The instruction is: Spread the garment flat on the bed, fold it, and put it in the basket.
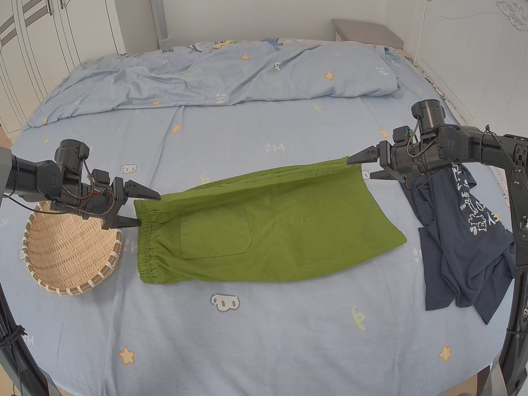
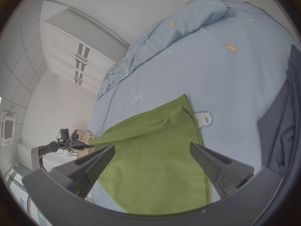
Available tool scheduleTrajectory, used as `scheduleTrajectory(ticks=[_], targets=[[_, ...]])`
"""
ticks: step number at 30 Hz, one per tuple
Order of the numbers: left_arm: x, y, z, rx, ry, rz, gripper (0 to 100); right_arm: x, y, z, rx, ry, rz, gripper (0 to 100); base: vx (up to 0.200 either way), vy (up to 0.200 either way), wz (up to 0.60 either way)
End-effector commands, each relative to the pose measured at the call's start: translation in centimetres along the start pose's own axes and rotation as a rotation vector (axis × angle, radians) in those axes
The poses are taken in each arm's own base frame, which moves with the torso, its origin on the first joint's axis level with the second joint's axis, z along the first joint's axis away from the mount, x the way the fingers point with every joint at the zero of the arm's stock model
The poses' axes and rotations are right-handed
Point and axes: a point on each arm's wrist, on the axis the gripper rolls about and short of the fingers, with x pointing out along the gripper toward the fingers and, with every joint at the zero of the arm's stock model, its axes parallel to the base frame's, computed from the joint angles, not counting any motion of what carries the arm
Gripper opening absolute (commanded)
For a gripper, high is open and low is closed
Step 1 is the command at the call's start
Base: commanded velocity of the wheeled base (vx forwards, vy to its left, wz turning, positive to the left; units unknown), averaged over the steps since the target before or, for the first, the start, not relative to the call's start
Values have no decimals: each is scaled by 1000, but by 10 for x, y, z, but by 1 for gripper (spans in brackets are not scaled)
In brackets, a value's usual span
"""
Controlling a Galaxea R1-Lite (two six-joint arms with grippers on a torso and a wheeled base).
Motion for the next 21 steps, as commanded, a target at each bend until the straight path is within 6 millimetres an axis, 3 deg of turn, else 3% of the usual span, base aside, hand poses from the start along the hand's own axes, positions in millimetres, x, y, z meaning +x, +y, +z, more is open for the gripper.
scheduleTrajectory(ticks=[1,14,21], targets=[[-1,-2,1,-8,-5,-3,100,-2,1,0,-1,-2,1,100,0,0,0],[9,-18,17,-62,-108,-84,100,-6,1,-13,27,39,-10,100,0,0,0],[26,-7,27,-89,-203,-99,100,-22,5,-24,21,17,-10,100,0,0,0]])
